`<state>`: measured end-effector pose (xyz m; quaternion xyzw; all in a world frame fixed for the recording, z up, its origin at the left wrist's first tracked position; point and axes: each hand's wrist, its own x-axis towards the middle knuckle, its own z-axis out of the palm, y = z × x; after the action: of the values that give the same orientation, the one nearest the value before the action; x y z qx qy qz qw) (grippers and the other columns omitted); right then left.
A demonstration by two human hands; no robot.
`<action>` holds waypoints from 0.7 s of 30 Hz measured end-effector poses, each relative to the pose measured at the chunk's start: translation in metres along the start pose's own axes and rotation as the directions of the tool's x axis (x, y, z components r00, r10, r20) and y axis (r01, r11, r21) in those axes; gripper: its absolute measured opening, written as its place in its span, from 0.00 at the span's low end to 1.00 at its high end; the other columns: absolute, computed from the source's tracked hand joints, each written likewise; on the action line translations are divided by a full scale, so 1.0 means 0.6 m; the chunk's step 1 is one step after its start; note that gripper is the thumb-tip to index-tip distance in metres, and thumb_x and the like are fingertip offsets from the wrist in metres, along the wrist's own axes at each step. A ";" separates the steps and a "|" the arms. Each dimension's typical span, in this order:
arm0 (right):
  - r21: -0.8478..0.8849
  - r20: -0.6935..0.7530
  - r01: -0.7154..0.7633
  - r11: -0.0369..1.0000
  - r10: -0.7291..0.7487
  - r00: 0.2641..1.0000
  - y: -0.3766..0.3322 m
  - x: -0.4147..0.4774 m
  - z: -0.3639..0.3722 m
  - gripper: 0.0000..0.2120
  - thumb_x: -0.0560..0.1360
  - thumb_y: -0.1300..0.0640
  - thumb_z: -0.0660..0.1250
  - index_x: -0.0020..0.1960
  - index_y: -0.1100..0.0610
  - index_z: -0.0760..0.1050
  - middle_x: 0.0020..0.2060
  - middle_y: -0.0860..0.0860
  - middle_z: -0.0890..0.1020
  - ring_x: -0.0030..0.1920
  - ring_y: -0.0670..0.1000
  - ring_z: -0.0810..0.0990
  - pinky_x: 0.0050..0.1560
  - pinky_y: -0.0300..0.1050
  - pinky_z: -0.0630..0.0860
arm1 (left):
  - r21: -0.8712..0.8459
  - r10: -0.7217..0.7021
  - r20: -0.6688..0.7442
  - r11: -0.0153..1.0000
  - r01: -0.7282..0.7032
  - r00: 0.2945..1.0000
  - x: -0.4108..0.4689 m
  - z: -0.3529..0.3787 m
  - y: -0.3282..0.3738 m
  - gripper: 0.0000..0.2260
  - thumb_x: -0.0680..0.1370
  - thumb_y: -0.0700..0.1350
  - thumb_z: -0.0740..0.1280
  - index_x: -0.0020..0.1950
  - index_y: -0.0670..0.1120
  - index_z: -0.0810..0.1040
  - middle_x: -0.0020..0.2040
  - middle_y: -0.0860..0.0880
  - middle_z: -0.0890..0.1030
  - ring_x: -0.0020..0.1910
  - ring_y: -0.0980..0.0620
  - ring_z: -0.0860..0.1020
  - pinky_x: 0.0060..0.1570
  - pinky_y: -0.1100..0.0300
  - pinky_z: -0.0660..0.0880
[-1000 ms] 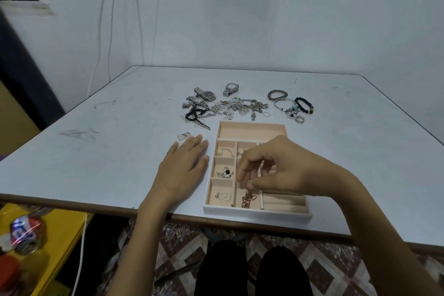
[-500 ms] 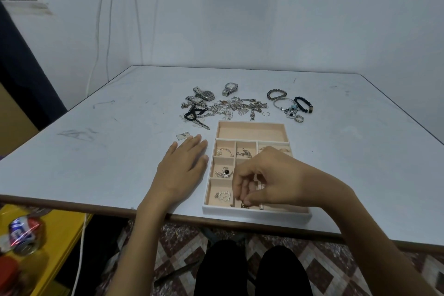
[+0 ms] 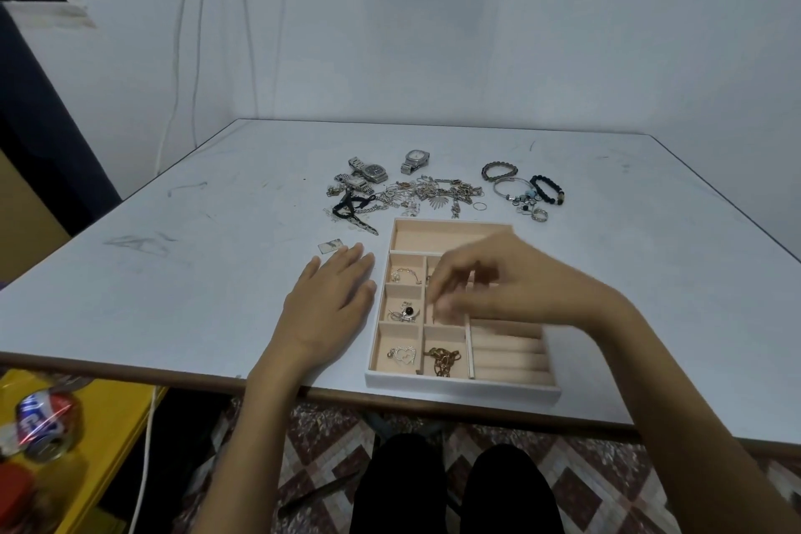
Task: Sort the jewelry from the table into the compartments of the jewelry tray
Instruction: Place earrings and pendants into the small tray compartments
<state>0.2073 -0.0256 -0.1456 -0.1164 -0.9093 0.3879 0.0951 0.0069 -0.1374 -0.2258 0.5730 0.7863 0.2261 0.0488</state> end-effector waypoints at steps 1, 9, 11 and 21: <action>0.033 -0.077 -0.015 0.999 0.018 0.997 0.008 0.005 -0.014 0.04 0.73 0.62 0.71 0.47 0.58 0.83 0.39 0.49 0.85 0.39 0.46 0.82 0.41 0.37 0.77 | -0.002 0.000 0.000 1.000 0.000 1.000 0.000 0.000 0.000 0.21 0.83 0.50 0.52 0.76 0.50 0.60 0.77 0.53 0.57 0.77 0.57 0.51 0.75 0.57 0.44; 0.047 -0.579 -0.393 0.918 0.346 0.739 0.141 0.093 -0.113 0.05 0.73 0.62 0.69 0.48 0.57 0.82 0.38 0.49 0.80 0.33 0.43 0.73 0.35 0.37 0.68 | -0.020 0.006 -0.006 1.000 -0.006 1.000 -0.001 0.001 -0.002 0.21 0.83 0.51 0.51 0.76 0.49 0.61 0.77 0.53 0.58 0.77 0.57 0.52 0.76 0.55 0.45; -0.038 -0.556 -0.467 0.884 0.369 0.745 0.167 0.113 -0.118 0.06 0.73 0.61 0.70 0.49 0.59 0.82 0.39 0.51 0.79 0.38 0.48 0.75 0.39 0.41 0.71 | -0.011 0.006 -0.004 1.000 -0.006 1.000 -0.001 0.001 -0.002 0.22 0.83 0.52 0.50 0.76 0.50 0.61 0.77 0.53 0.58 0.77 0.57 0.52 0.76 0.56 0.45; -0.108 -0.594 -0.572 0.813 0.409 0.693 0.209 0.145 -0.094 0.10 0.70 0.52 0.74 0.50 0.53 0.83 0.43 0.48 0.79 0.44 0.48 0.76 0.34 0.39 0.65 | -0.023 -0.003 -0.015 1.000 0.003 1.000 0.001 0.001 -0.004 0.22 0.82 0.53 0.51 0.75 0.50 0.63 0.77 0.54 0.60 0.76 0.58 0.54 0.75 0.57 0.45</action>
<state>0.1566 0.1222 -0.1914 -0.4750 -0.8237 0.2145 0.2233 0.0051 -0.1369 -0.2273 0.5696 0.7847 0.2394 0.0499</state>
